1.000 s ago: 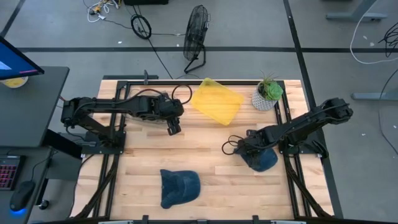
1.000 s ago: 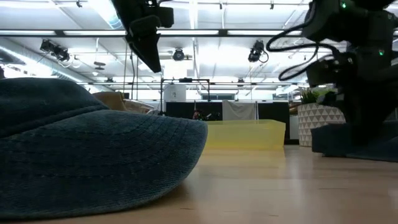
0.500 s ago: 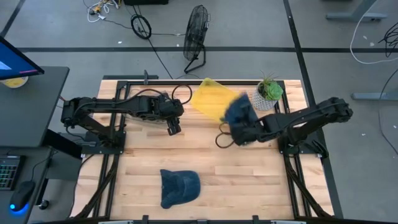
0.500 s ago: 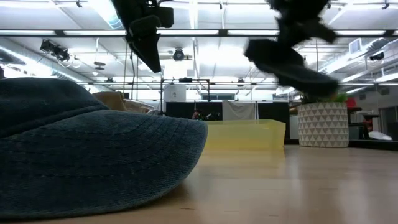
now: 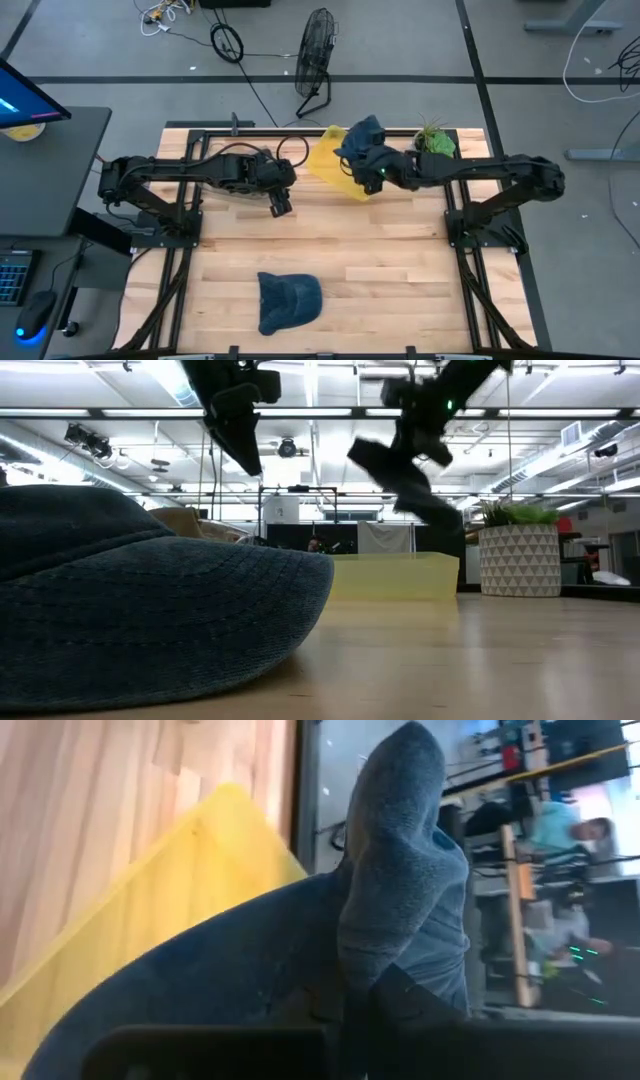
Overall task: Pick & Place hat
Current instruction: Put the top blue cap into the yellow bin, then put the blue cap into the yellow bin
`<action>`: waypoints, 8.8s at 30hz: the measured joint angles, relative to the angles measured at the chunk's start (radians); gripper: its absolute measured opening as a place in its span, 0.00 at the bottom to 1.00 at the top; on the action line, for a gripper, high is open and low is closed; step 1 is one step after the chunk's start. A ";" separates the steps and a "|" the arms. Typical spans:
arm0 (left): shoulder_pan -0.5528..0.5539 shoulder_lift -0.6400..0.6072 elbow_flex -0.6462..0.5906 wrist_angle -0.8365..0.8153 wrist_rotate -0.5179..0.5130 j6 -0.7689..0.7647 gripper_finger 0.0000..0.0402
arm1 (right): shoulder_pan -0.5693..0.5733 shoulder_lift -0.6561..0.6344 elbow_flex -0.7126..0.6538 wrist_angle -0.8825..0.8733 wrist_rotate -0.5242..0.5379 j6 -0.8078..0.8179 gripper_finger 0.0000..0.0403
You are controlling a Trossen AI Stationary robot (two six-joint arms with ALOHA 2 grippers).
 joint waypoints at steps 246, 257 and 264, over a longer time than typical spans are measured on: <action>-0.069 0.120 -0.233 0.651 0.424 0.002 0.34 | 0.382 0.340 -0.060 0.209 -0.543 -0.074 0.01; -0.068 0.114 -0.233 0.680 0.302 0.022 0.47 | 0.404 0.243 -0.060 0.089 -0.298 0.249 0.01; -0.068 0.114 -0.233 0.679 0.299 -0.001 0.45 | 0.384 0.062 -0.059 0.048 0.025 0.144 0.01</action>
